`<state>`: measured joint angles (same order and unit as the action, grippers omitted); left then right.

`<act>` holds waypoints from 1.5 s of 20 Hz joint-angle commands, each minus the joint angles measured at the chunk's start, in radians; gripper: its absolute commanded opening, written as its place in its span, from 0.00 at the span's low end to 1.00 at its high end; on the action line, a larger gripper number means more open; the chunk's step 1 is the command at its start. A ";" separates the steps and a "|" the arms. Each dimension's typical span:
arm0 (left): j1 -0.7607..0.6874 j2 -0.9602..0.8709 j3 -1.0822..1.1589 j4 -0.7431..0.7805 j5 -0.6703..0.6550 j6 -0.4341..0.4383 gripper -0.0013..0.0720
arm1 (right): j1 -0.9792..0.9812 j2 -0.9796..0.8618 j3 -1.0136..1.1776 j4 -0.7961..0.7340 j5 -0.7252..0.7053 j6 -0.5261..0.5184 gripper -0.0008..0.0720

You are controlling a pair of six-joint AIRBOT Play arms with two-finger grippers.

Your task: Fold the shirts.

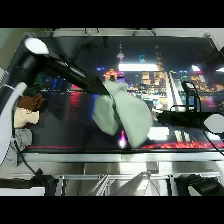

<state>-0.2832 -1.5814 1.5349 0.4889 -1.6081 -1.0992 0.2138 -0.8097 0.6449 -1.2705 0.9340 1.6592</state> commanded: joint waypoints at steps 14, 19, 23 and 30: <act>0.148 0.149 -0.750 0.203 0.238 0.008 1.00 | -0.043 -0.078 -0.147 0.336 0.200 -0.511 0.75; 0.143 0.019 -0.809 0.048 0.294 0.130 0.98 | -0.043 -0.322 -0.142 0.498 0.057 -0.719 0.74; 0.050 -0.100 -0.715 0.047 0.206 0.131 0.98 | -0.042 -0.481 -0.117 0.632 0.127 -0.872 0.47; -0.010 -0.066 -0.440 -0.040 -0.148 0.167 0.03 | -0.119 -0.391 0.026 0.696 0.355 -0.938 0.05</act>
<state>-0.2966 -1.6836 0.9859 0.5064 -1.5967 -0.9451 0.1417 -1.2476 0.5957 -0.6052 1.1969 0.7456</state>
